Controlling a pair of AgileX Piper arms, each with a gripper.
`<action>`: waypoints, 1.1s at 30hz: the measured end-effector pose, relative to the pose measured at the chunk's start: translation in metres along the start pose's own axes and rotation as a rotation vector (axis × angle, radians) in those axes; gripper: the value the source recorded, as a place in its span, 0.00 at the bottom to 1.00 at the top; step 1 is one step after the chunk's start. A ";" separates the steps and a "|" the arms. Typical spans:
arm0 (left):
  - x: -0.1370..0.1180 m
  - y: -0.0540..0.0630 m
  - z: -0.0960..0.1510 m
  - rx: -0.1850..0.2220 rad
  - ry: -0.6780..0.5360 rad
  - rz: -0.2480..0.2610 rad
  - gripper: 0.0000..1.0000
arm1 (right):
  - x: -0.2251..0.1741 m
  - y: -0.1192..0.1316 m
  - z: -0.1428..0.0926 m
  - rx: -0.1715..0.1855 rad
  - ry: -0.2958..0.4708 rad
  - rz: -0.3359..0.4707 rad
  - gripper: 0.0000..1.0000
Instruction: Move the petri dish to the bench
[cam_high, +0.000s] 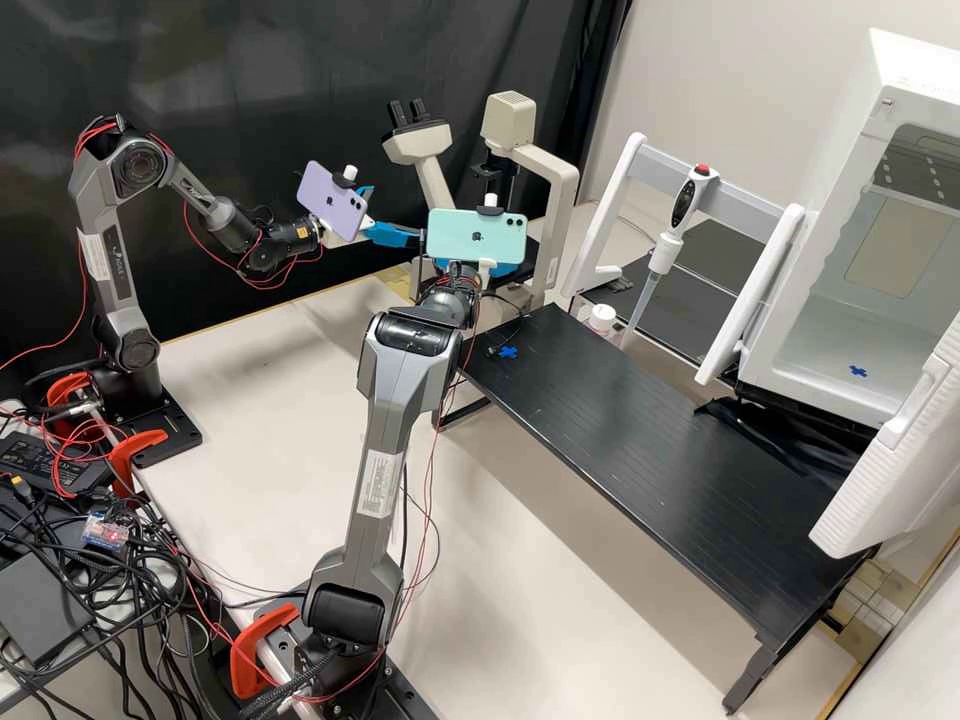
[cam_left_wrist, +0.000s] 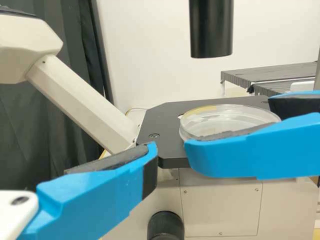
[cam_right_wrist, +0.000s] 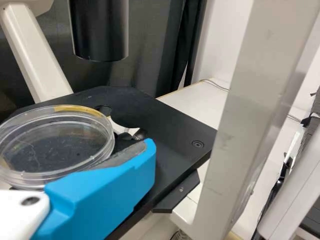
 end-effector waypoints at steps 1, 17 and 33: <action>0.000 0.000 0.000 0.000 0.000 0.000 1.00 | 0.000 0.000 0.000 0.000 0.000 0.000 0.00; 0.000 0.000 0.000 0.000 0.000 0.000 1.00 | 0.000 -0.001 -0.001 -0.006 0.009 -0.010 0.00; 0.000 0.000 0.000 0.000 0.000 0.000 1.00 | -0.001 -0.001 -0.001 -0.005 0.009 -0.013 0.00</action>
